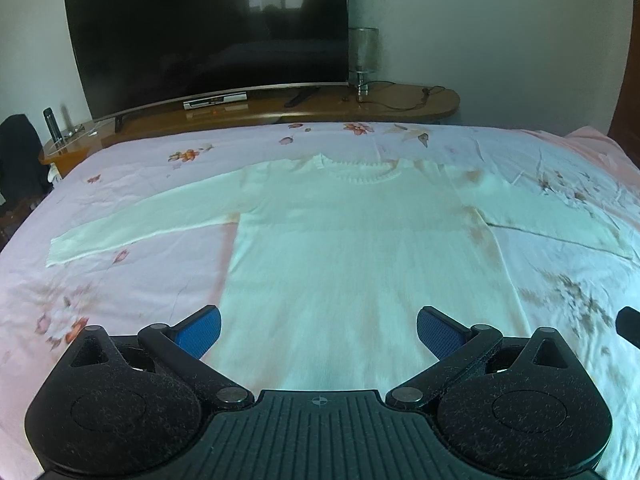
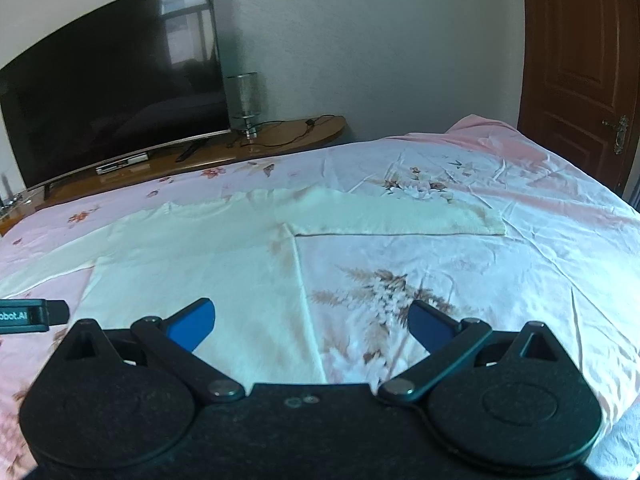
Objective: Fold small clothes
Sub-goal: 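Move the right tool down toward the sweater's sleeve cuff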
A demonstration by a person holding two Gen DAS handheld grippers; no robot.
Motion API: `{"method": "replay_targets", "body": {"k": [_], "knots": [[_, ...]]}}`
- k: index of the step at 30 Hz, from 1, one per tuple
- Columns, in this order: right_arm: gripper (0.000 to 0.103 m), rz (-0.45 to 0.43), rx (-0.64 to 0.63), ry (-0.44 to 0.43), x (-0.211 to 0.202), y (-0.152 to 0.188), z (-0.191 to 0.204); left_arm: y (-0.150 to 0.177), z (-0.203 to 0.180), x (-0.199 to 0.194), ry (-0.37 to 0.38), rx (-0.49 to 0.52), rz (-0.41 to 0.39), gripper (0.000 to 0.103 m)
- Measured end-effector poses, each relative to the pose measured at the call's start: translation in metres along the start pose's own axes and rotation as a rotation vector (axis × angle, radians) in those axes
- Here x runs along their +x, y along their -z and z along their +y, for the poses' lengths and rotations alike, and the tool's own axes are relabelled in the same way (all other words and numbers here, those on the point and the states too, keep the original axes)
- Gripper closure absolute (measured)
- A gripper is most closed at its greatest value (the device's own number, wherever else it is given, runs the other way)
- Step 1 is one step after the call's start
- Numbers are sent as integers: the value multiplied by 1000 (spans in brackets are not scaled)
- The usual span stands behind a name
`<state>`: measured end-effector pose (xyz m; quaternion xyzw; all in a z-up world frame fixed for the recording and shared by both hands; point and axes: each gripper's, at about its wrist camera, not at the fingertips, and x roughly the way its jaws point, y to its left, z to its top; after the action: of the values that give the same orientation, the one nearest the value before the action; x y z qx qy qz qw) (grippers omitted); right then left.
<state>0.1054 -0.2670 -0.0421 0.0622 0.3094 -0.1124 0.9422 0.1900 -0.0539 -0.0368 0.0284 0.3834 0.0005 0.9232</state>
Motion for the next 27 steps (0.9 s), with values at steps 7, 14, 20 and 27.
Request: {"method": "replay_targets", "body": {"k": [7, 14, 20, 27], "knots": [[3, 28, 9, 41, 57, -25, -17, -30, -15, 51, -1, -14, 26, 0], [11, 87, 41, 68, 119, -47, -39, -56, -35, 97, -9, -5, 47, 0], [15, 149, 87, 142, 175, -58, -74, -73, -50, 139, -25, -8, 83, 0], [19, 228, 160, 210, 230, -58, -122, -82, -68, 189, -56, 3, 129, 0]]}}
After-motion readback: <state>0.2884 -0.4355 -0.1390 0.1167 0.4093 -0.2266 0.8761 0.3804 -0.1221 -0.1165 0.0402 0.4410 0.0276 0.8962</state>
